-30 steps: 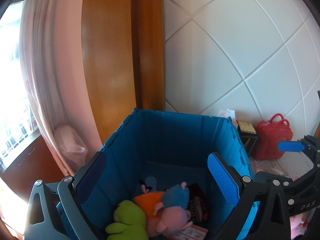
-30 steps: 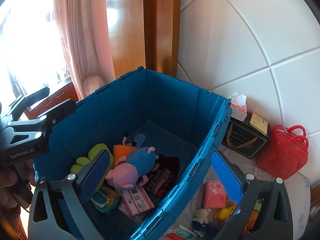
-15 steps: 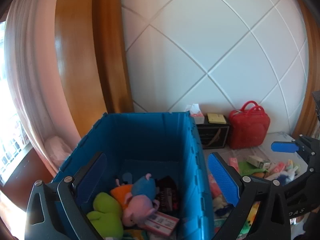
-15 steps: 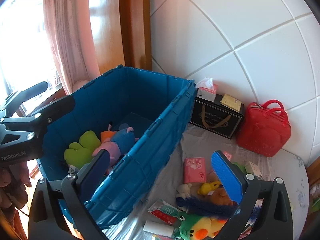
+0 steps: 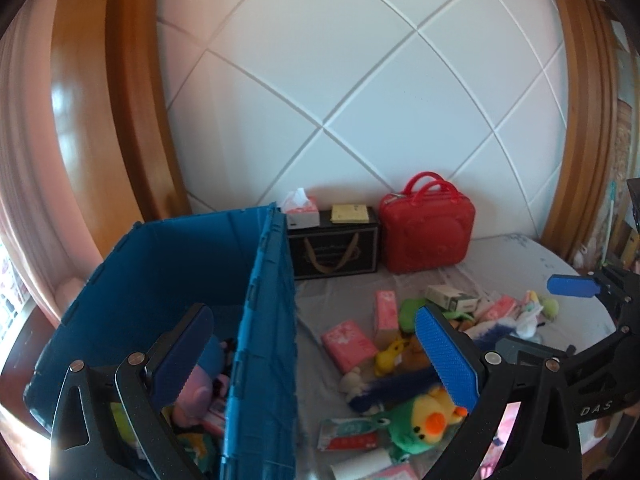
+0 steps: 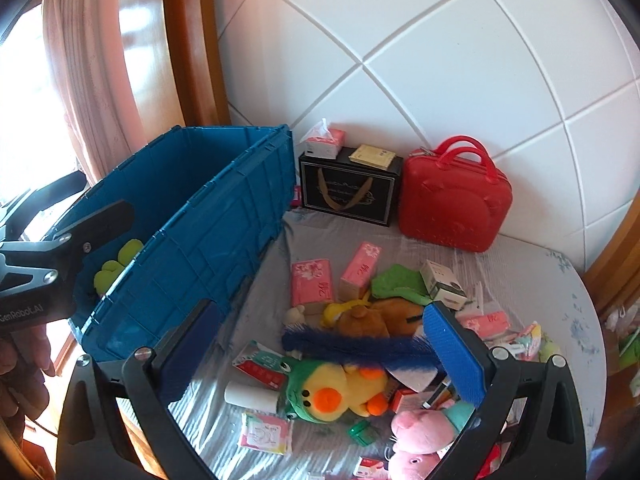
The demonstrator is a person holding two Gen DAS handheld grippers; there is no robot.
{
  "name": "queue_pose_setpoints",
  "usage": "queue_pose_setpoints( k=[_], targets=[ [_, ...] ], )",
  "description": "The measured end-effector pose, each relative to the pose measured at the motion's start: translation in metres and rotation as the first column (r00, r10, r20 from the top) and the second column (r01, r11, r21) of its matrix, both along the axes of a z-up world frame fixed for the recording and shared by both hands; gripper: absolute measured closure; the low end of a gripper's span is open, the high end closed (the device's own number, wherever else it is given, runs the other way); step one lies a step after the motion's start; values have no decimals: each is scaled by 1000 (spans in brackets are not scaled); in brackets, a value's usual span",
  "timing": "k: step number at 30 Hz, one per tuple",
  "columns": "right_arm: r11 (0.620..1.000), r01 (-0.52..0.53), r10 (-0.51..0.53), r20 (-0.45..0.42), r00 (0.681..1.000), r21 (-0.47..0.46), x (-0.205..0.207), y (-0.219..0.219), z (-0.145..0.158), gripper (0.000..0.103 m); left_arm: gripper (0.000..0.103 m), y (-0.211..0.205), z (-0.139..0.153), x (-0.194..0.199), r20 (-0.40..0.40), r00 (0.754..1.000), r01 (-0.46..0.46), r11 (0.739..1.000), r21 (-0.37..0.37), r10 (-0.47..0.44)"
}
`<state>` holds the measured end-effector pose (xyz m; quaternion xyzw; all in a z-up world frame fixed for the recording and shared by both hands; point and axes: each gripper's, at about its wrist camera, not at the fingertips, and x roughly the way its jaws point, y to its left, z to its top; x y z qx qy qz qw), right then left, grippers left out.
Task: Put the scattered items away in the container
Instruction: 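Move both tools back toward the toy pile on the table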
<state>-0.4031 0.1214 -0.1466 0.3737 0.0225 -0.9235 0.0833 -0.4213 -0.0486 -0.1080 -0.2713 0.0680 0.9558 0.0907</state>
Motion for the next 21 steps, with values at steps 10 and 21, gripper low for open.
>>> queue_pose_setpoints(
  k=[10,21],
  targets=[
    [995,101,-101,37,994,17,42,99,-17,0,1,74,-26,20,68,995,75,997,-10,-74],
    [980,198,-197,91,976,-3,84,193,-40,0,1,145,-52,32,145,977,157,987,-15,-154]
  ],
)
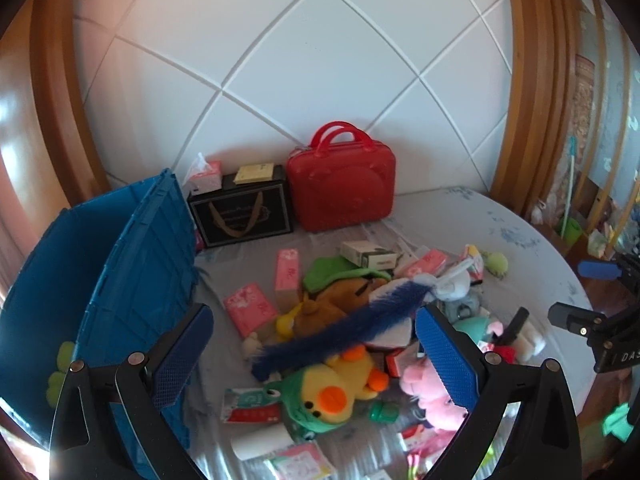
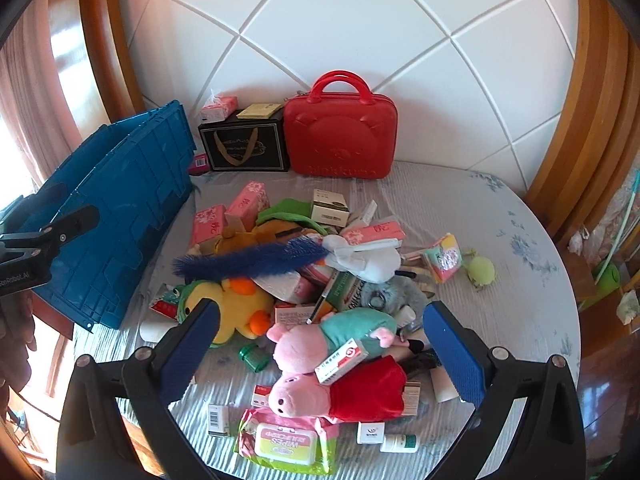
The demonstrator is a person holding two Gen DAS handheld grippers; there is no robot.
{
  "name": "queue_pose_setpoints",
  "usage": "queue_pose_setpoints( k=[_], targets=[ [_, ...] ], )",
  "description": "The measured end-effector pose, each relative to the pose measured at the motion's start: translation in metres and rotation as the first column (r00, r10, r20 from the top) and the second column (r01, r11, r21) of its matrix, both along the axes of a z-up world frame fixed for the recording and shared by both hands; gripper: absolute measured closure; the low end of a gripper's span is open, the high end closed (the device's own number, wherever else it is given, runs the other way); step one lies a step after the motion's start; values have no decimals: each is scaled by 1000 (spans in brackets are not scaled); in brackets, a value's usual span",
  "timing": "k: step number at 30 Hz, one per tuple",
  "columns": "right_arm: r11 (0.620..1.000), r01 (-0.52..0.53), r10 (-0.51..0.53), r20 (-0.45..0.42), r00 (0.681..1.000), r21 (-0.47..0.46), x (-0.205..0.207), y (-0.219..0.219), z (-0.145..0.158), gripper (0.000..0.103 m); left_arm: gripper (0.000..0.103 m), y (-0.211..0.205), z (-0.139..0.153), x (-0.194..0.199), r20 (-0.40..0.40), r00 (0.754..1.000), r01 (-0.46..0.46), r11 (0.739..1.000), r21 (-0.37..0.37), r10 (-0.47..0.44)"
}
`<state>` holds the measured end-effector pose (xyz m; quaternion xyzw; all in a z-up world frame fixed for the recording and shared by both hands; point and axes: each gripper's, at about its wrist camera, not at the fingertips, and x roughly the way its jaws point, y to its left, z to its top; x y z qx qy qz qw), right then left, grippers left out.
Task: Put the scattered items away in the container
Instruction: 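Move both tools back toward the toy pile on the table, then grasp the yellow duck plush with the left tool while the right tool grasps the teal-hat pig plush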
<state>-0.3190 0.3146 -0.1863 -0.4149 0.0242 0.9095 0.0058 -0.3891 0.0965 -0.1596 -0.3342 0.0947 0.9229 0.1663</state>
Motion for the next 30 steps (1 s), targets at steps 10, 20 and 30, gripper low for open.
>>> queue_pose_setpoints(
  k=[10,20,30],
  targets=[
    [999,38,-38,15,999,2,19,55,-13,0,1,50,-27,18,49,998,34,999,9,-35],
    [999,35,-34,75,997,-8,21,76,-46,0,1,64,-55,18,90,995,35,999,-35,-32],
    [1000,0,5,166,986,-30,0,69,-107,0,1,33,-124,8,177,984,-16,996,-91,32]
  ],
)
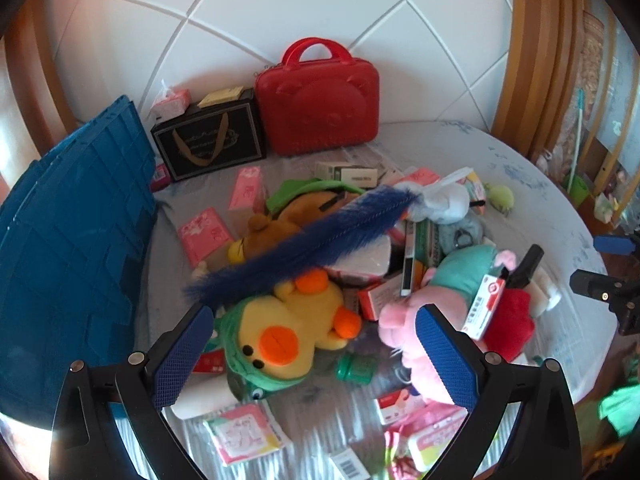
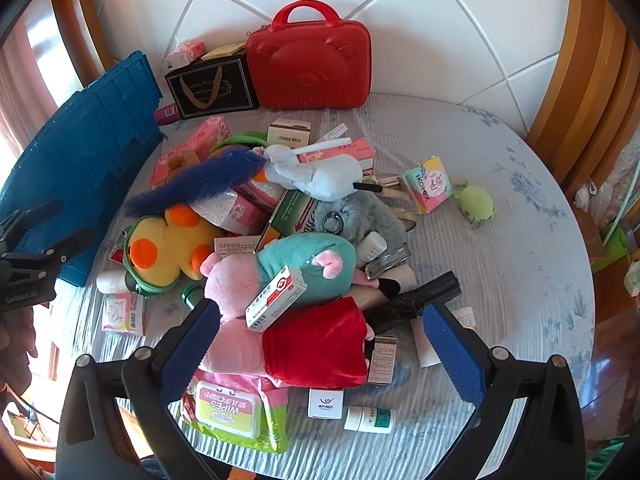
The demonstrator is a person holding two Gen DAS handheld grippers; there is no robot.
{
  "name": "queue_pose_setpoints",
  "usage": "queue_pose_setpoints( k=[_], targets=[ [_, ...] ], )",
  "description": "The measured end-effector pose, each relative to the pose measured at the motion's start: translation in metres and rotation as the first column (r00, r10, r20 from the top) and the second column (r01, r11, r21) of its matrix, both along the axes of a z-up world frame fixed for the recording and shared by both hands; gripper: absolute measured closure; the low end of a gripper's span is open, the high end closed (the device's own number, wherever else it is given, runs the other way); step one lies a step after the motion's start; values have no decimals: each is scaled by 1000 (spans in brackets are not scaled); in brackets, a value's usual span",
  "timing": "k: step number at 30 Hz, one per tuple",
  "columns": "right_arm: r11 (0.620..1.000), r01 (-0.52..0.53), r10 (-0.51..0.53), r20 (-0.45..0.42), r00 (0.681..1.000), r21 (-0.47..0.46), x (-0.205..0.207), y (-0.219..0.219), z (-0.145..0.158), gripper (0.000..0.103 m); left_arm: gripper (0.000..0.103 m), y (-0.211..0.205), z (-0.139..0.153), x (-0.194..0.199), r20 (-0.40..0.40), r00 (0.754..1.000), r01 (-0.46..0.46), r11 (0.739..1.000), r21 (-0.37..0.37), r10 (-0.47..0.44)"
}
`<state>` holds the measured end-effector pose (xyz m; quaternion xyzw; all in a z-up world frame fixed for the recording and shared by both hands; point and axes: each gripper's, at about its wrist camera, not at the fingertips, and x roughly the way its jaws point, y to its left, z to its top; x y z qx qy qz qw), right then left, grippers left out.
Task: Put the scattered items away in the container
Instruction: 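Grasp the yellow duck plush with the left tool while the right tool grasps the teal-hat pig plush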
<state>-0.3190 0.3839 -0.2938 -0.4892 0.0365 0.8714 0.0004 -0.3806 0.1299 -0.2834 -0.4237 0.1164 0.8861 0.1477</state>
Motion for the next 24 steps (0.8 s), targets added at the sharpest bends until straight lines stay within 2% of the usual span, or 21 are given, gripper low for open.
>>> queue_pose_setpoints(
  k=[6,13,17,24],
  targets=[
    [1000,-27,27,55,998,-5,-9,-17,-34,0,1,-26,-45,-11,49,997,-65,998,-3,65],
    [1000,-15,17,121,993,-15,2,-24,-72,0,1,-34,-93,-26,92,993,-76,997,-4,76],
    [1000,6,-4,164,986,-13,11,-23,-92,0,1,-33,-109,-37,102,992,-74,997,-1,74],
    [999,45,-41,149,988,-24,1,-18,-98,0,1,-30,-126,-54,108,992,-67,998,-9,67]
  ],
)
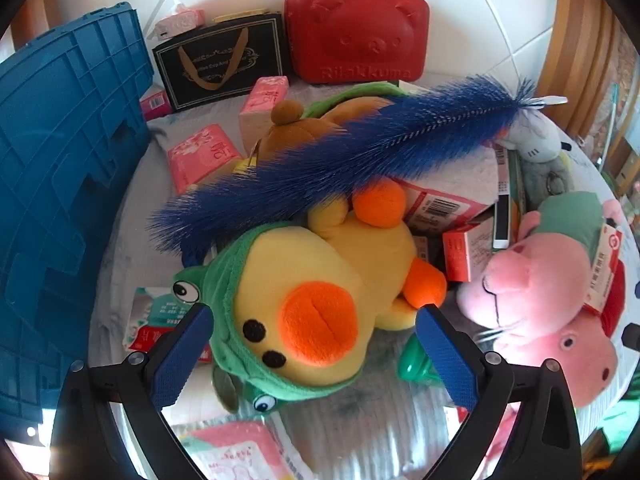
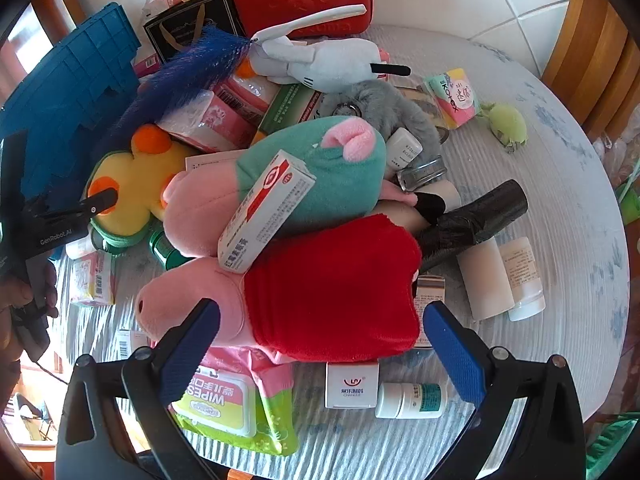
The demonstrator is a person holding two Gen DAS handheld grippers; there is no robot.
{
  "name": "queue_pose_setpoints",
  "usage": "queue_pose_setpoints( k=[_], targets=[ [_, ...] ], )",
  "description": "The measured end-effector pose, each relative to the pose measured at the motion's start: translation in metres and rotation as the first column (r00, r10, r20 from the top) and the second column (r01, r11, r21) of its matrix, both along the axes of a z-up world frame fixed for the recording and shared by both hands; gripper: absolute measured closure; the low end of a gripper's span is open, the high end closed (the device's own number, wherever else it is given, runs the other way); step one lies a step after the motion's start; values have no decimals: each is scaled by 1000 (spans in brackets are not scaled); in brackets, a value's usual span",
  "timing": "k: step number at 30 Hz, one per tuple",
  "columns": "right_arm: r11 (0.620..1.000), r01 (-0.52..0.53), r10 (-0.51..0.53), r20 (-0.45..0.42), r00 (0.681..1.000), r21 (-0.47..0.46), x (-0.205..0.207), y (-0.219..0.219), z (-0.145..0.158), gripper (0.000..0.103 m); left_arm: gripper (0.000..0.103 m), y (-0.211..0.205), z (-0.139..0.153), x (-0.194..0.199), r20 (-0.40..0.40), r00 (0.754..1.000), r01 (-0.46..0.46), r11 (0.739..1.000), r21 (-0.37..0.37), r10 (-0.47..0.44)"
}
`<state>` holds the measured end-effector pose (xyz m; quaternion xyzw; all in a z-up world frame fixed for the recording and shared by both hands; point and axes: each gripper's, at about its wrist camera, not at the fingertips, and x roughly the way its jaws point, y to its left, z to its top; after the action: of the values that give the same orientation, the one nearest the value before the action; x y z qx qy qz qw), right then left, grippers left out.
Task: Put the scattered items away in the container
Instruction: 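Grasp the yellow duck plush with the left tool while the right tool grasps the teal-hat pig plush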
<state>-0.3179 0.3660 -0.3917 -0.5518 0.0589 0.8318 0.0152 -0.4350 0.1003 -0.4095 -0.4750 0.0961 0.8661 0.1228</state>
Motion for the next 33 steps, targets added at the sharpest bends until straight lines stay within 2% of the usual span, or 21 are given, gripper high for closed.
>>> queue_pose_setpoints(
  k=[9,20,27,33],
  targets=[
    [1000,-9,9,-9,1000,-1,-19,-10,-1,0,0,0,-33,-30,19,1000,-24,999,-46,25],
    [999,36,-37,-41,998,-33,-54,-3,-7,0,0,-3,-49,-43,-6,1000,-16,1000,4,16],
    [993,99,-102,-39,994,-69,-80,5,-14,0,0,-3,-51,-43,-11,1000,3,1000,-1,-3],
    [974,181,-179,23,984,-138,-101,20,-33,0,0,-3,-52,-42,-15,1000,5,1000,-5,-5]
  ],
)
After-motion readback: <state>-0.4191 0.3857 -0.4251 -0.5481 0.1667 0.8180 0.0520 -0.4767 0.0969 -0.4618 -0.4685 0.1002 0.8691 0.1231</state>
